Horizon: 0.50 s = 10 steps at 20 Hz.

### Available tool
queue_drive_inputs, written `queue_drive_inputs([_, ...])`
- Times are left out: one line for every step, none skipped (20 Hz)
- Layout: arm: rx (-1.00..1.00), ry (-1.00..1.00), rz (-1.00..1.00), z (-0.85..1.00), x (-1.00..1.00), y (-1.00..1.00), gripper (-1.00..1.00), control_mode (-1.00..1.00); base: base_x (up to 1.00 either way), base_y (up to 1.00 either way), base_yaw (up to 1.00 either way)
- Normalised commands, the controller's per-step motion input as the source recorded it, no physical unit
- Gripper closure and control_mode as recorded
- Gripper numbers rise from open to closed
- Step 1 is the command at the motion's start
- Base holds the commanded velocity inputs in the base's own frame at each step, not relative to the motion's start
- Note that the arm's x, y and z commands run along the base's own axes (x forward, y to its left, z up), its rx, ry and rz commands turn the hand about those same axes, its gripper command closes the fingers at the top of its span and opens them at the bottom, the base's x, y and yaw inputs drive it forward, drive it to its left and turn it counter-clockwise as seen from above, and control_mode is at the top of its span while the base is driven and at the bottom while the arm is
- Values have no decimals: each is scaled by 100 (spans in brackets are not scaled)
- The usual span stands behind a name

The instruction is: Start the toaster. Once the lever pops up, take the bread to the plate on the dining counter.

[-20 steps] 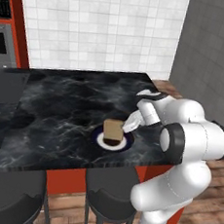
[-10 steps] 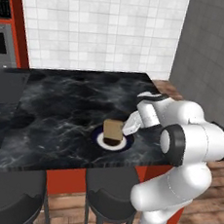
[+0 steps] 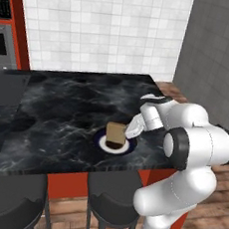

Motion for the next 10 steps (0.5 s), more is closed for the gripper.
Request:
queue_drive_inputs([0,0,0,0,0,0,-100,-100,0,0,0])
queue_drive_inputs([0,0,0,0,0,0,-100,-100,0,0,0])
queue_drive_inputs([0,0,0,0,0,0,-100,-100,0,0,0])
queue_drive_inputs([0,0,0,0,0,0,-100,-100,0,0,0])
queue_drive_inputs([0,0,0,0,0,0,-100,-100,0,0,0])
queue_drive_inputs([0,0,0,0,0,0,-100,-100,0,0,0])
queue_drive_inputs([0,0,0,0,0,0,-100,-100,0,0,0])
queue_drive_inputs([0,0,0,0,0,0,-100,-100,0,0,0])
queue_drive_inputs([0,0,0,0,0,0,-100,-100,0,0,0])
queue_drive_inputs([0,0,0,0,0,0,-100,-100,0,0,0])
